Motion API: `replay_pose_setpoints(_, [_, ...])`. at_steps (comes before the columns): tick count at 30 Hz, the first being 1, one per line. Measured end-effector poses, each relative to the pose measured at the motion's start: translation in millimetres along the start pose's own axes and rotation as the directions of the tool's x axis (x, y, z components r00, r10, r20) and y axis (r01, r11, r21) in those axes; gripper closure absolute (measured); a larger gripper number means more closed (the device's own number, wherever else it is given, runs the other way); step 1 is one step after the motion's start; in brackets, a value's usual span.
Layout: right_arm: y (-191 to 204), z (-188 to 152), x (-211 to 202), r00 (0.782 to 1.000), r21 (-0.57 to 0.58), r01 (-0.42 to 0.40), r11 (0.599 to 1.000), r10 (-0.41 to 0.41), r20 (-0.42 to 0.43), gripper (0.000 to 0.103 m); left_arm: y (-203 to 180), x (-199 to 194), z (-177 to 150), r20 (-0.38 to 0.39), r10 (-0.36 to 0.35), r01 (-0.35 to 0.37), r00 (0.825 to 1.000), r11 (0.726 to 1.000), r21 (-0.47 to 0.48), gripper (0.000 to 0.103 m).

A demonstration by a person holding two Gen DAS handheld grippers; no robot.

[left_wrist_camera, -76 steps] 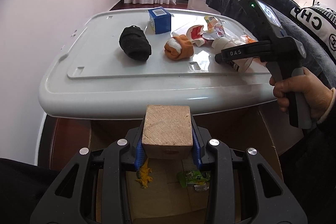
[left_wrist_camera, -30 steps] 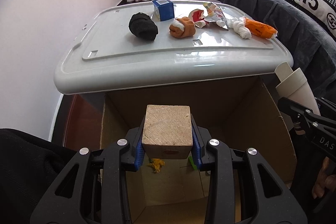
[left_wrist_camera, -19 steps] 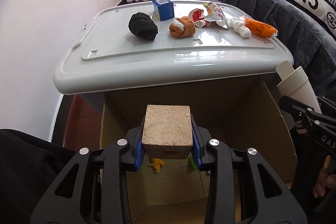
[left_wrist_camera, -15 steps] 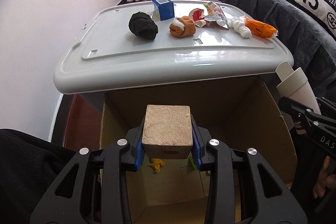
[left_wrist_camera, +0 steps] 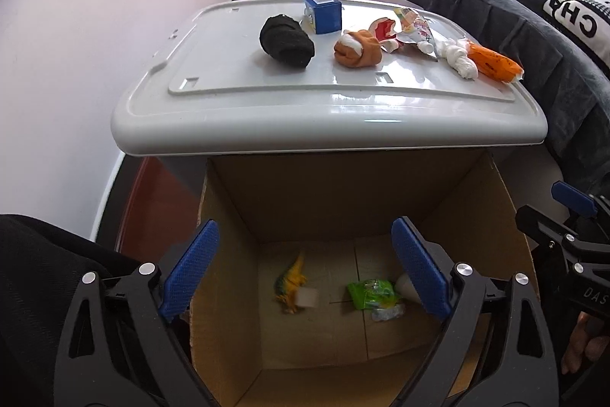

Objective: Collect trash
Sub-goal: 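Lower block and cup over the box and open both grippers, then grasp the orange bread bag with the right gripper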

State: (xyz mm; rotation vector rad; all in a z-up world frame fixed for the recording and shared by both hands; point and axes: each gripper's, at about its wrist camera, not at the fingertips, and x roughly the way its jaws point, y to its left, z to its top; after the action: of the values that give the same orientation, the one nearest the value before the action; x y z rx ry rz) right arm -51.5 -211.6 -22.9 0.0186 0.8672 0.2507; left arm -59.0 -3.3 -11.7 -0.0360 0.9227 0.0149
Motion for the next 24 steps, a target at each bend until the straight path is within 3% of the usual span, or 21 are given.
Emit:
replay_pose_setpoints(15, [-8.4,11.5,-1.5,1.0,0.026,-0.03,0.999,0.03,-0.002,0.017,1.9,1.9,0.4,0.0,0.0,0.0,1.0,1.0,-0.02,0.013])
replay_pose_setpoints(21, [-36.2,64.3,0.1,0.999,-0.057,-0.015,0.998,0.017,0.033,0.017,0.0,3.1,1.8,0.0,-0.013,0.013,1.0,1.0,-0.017,0.013])
replay_pose_setpoints(24, [-62.0,104.3,11.1,0.998,-0.126,0.044,0.991,-0.038,0.056,0.015,-0.6,4.0,2.4,0.0,-0.025,0.025,1.0,0.999,-0.02,0.013])
